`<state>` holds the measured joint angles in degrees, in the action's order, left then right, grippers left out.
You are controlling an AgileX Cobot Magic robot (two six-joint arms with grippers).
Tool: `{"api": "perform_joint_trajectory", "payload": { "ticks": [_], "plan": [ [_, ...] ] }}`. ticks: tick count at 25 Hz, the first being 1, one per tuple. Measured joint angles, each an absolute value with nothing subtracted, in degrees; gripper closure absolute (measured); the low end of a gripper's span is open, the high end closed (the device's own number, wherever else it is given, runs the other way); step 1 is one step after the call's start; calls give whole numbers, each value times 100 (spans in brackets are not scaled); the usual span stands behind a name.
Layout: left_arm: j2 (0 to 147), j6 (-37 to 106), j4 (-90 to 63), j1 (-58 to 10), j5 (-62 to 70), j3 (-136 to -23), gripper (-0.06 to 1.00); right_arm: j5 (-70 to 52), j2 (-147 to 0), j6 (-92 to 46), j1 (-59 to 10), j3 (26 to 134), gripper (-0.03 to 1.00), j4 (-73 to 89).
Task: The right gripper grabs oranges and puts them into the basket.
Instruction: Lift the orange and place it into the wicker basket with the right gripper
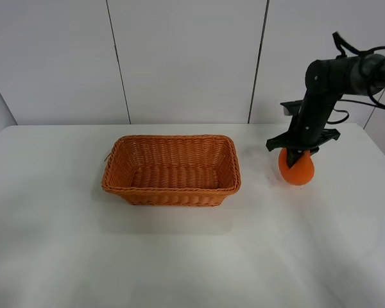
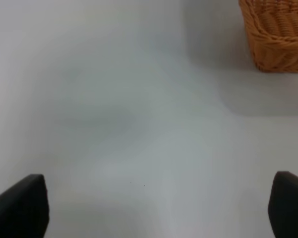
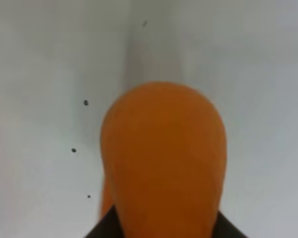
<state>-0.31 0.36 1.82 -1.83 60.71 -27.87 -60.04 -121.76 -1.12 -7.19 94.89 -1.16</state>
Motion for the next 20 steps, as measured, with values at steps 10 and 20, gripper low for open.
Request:
{"api": "perform_joint_trajectory", "payload": {
  "ticks": [10, 20],
  "plan": [
    [-31, 36, 182, -183, 6071, -2787, -4, -6950, -11840, -133, -784, 11187, 86, 107],
    [-31, 36, 182, -183, 6071, -2787, -4, -6964, -11840, -133, -2160, 11635, 86, 100]
  ]
}}
